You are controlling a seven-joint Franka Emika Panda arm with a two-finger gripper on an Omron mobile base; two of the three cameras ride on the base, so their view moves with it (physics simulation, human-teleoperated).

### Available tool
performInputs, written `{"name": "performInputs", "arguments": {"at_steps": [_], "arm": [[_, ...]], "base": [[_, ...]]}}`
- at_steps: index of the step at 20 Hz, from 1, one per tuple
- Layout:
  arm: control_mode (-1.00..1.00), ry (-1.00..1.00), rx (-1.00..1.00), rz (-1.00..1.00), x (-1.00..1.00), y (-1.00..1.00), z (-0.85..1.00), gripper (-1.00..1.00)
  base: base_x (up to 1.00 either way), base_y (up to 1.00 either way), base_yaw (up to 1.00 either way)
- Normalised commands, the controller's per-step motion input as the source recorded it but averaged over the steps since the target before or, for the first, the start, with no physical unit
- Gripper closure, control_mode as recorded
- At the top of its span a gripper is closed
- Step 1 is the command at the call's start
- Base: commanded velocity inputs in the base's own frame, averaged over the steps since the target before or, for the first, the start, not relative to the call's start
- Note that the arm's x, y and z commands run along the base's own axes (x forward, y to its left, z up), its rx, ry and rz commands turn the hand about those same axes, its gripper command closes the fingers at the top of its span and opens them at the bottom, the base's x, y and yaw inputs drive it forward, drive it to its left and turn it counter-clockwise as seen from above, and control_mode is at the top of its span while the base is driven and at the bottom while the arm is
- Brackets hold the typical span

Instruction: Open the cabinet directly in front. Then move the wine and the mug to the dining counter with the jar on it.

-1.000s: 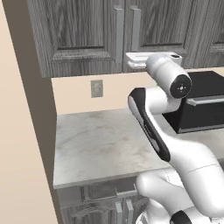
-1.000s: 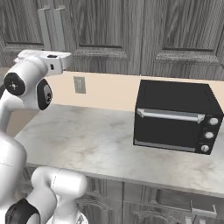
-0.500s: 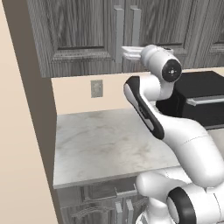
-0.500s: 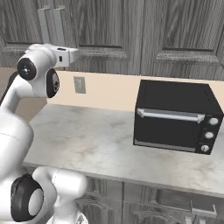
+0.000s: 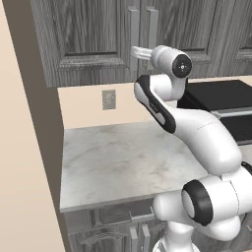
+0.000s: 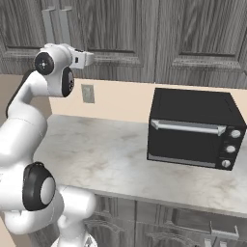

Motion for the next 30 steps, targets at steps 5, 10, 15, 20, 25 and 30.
{"name": "performInputs", "arguments": {"at_steps": [5, 10, 15, 20, 25, 30], "arm": [[-1.00, 0.03, 0.02, 0.00, 0.81, 0.00, -0.23, -1.00], [-1.00, 0.00, 0.00, 0.00, 0.00, 0.00, 0.00, 1.00], [-1.00, 0.00, 0.00, 0.00, 0.00, 0.00, 0.00, 1.00], [-1.00, 0.00, 0.00, 0.03, -0.39, -0.26, 0.04, 1.00], [-1.00, 0.00, 0.00, 0.00, -0.85, -0.67, 0.08, 1.00], [-1.00, 0.01, 0.00, 0.00, -0.90, -0.86, 0.08, 1.00]], "base": [[0.00, 0.00, 0.00], [0.00, 0.00, 0.00], [0.00, 0.00, 0.00], [0.00, 0.00, 0.00], [0.00, 0.00, 0.00], [0.00, 0.00, 0.00]]}}
